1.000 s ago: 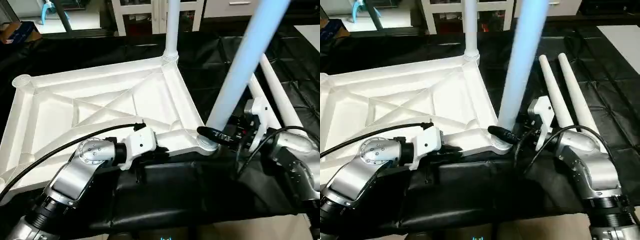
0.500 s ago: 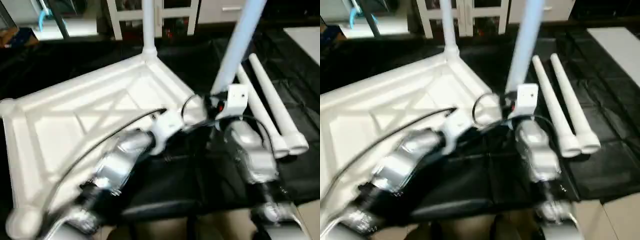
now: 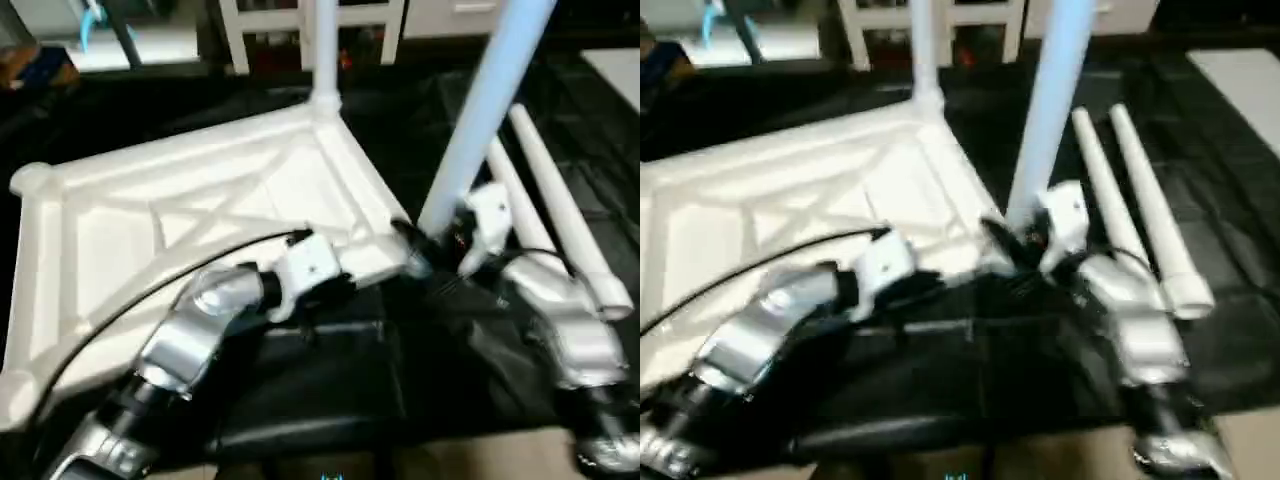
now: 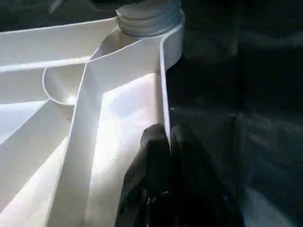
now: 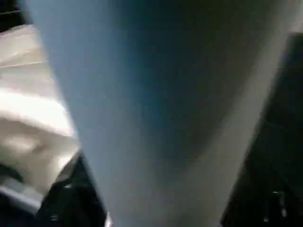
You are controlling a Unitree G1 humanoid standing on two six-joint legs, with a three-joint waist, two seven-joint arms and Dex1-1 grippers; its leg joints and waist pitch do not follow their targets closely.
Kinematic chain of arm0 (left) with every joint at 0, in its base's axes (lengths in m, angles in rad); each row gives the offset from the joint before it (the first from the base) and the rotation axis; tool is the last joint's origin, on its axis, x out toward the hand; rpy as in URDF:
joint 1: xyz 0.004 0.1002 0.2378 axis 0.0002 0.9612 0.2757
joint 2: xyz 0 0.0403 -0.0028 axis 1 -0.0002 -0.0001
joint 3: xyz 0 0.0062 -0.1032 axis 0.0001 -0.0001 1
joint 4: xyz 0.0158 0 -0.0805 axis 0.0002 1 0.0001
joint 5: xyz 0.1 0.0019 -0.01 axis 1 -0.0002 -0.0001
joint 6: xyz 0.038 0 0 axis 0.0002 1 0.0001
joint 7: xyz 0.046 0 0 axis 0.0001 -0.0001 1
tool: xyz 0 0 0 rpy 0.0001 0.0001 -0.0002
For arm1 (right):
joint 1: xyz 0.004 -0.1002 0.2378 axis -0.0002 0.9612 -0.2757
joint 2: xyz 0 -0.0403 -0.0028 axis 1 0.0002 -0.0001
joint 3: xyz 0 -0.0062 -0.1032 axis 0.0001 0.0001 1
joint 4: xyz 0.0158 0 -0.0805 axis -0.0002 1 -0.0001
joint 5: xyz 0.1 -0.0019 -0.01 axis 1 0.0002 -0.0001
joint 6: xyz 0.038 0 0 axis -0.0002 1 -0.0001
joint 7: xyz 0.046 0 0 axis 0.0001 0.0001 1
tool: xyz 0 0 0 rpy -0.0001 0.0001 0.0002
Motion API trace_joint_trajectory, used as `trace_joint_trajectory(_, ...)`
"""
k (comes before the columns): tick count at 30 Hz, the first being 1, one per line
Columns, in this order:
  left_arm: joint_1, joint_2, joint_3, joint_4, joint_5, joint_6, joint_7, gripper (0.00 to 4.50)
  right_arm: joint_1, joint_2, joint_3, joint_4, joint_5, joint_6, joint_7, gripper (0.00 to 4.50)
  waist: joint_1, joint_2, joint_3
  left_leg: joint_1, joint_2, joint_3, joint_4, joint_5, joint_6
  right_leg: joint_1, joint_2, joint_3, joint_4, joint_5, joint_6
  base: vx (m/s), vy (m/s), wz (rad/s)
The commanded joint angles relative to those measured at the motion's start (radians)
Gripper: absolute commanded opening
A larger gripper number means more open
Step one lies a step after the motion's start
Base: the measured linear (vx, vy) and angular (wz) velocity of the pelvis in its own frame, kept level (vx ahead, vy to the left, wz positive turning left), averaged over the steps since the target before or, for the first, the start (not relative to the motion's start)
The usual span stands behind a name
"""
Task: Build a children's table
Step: Rotate leg to tighten
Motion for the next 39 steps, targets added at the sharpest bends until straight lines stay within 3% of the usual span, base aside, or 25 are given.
trace_joint_trajectory(1,0.058,0.048,-0.022,-0.024,-0.031,-0.005,-0.073,0.0,0.057,-0.09,-0.049,-0.114,0.09,0.062,0.159,3.21,0.004,-0.004,-0.073,0.018,0.007,0.004,-0.049,-0.107,0.144,0.069,-0.007,0.014,-0.032,0.034,-0.285,0.062,0.01,0.01)
trace_joint_trajectory(3,0.077,0.071,-0.016,-0.049,-0.052,-0.002,-0.097,0.0,0.076,-0.116,-0.069,-0.138,0.111,0.078,0.185,3.46,0.005,-0.002,-0.073,0.015,0.005,0.004,-0.045,-0.069,0.167,0.07,-0.008,0.013,-0.025,0.089,-0.303,0.031,0.006,0.0)
trace_joint_trajectory(5,0.09,0.086,-0.014,-0.07,-0.065,0.003,-0.114,0.0,0.09,-0.128,-0.08,-0.158,0.128,0.09,0.193,3.57,0.003,-0.003,-0.072,0.016,0.005,0.006,-0.045,-0.076,0.173,0.07,-0.011,0.012,-0.028,0.064,-0.312,0.0,0.0,0.0)
trace_joint_trajectory(7,0.099,0.091,-0.012,-0.082,-0.069,0.003,-0.124,0.0,0.104,-0.134,-0.082,-0.179,0.147,0.103,0.198,3.66,0.003,-0.004,-0.067,0.018,0.008,0.006,-0.048,-0.112,0.161,0.069,-0.015,0.012,-0.034,-0.01,-0.307,0.0,0.0,0.0)
trace_joint_trajectory(10,0.1,0.091,-0.01,-0.085,-0.07,0.005,-0.128,0.0,0.111,-0.134,-0.077,-0.186,0.155,0.11,0.2,3.66,0.001,-0.005,-0.058,0.019,0.009,0.005,-0.056,-0.192,0.116,0.063,-0.017,0.014,-0.049,-0.167,-0.273,0.0,0.0,0.0)
trace_joint_trajectory(13,0.1,0.094,-0.014,-0.093,-0.077,0.008,-0.125,0.0,0.109,-0.132,-0.073,-0.189,0.176,0.128,0.216,3.49,0.001,-0.004,-0.055,0.02,0.008,0.003,-0.059,-0.224,0.091,0.06,-0.018,0.016,-0.054,-0.24,-0.244,0.0,0.0,0.0)
trace_joint_trajectory(15,0.102,0.095,-0.013,-0.1,-0.082,0.011,-0.123,0.0,0.103,-0.122,-0.076,-0.189,0.184,0.148,0.224,3.49,0.001,-0.003,-0.056,0.02,0.008,0.003,-0.059,-0.218,0.087,0.059,-0.017,0.016,-0.054,-0.239,-0.237,0.0,0.0,0.0)
trace_joint_trajectory(16,0.102,0.096,-0.013,-0.101,-0.083,0.011,-0.123,0.0,0.103,-0.123,-0.075,-0.19,0.189,0.154,0.227,3.2,0.001,-0.003,-0.057,0.019,0.007,0.003,-0.058,-0.205,0.089,0.059,-0.017,0.016,-0.052,-0.221,-0.237,0.0,0.0,0.0)
trace_joint_trajectory(20,0.107,0.099,-0.012,-0.107,-0.082,0.014,-0.127,0.0,0.104,-0.13,-0.069,-0.194,0.191,0.165,0.233,3.02,0.002,-0.003,-0.061,0.017,0.006,0.003,-0.054,-0.163,0.103,0.062,-0.015,0.015,-0.045,-0.152,-0.251,0.0,0.0,0.0)
trace_joint_trajectory(21,0.107,0.099,-0.012,-0.107,-0.082,0.014,-0.127,0.0,0.104,-0.13,-0.069,-0.194,0.191,0.165,0.233,2.79,0.001,-0.003,-0.061,0.017,0.006,0.003,-0.054,-0.158,0.107,0.062,-0.015,0.015,-0.045,-0.141,-0.256,0.0,0.0,0.0)
trace_joint_trajectory(26,0.108,0.102,-0.014,-0.108,-0.081,0.017,-0.129,0.0,0.105,-0.135,-0.063,-0.187,0.184,0.175,0.231,2.4,0.001,-0.004,-0.059,0.018,0.006,0.003,-0.055,-0.182,0.104,0.062,-0.016,0.015,-0.049,-0.182,-0.25,0.0,0.0,0.0)
trace_joint_trajectory(30,0.101,0.105,-0.021,-0.099,-0.062,0.017,-0.12,0.0,0.097,-0.128,-0.054,-0.159,0.13,0.168,0.181,2.22,0.001,-0.004,-0.06,0.017,0.005,0.003,-0.054,-0.169,0.098,0.061,-0.015,0.015,-0.048,-0.174,-0.246,0.0,0.0,0.0)
trace_joint_trajectory(31,0.092,0.104,-0.032,-0.084,-0.032,0.017,-0.101,0.0,0.079,-0.102,-0.039,-0.111,0.053,0.151,0.083,2.17,0.0,-0.002,-0.06,0.016,0.006,0.003,-0.054,-0.169,0.096,0.061,-0.016,0.014,-0.048,-0.178,-0.245,0.0,0.0,0.0)
trace_joint_trajectory(32,0.088,0.1,-0.035,-0.077,-0.022,0.019,-0.091,0.0,0.073,-0.089,-0.034,-0.095,0.033,0.15,0.048,2.15,-0.003,-0.003,-0.058,0.014,0.004,0.003,-0.055,-0.173,0.091,0.06,-0.015,0.013,-0.049,-0.191,-0.241,0.0,0.0,0.0)
trace_joint_trajectory(35,0.056,0.058,-0.054,-0.029,0.034,0.035,-0.016,0.0,0.034,0.022,-0.033,0.005,-0.06,0.145,-0.19,2.05,-0.012,-0.005,-0.054,0.016,0.0,0.001,-0.058,-0.226,0.053,0.055,-0.018,0.013,-0.06,-0.32,-0.202,0.0,0.0,0.0)
trace_joint_trajectory(36,0.056,0.058,-0.054,-0.029,0.034,0.035,-0.016,0.0,0.034,0.022,-0.033,0.005,-0.06,0.145,-0.19,2.05,-0.017,-0.006,-0.054,0.015,0.0,0.002,-0.059,-0.233,0.045,0.053,-0.018,0.014,-0.062,-0.339,-0.195,0.0,0.0,0.0)
trace_joint_trajectory(39,-0.016,-0.054,-0.073,0.04,0.086,0.102,0.113,0.0,-0.028,0.173,-0.035,0.157,-0.17,0.102,-0.491,1.98,-0.026,-0.004,-0.052,0.016,-0.002,-0.004,-0.067,-0.297,-0.003,0.047,-0.016,0.012,-0.071,-0.438,-0.151,0.0,0.0,0.0)
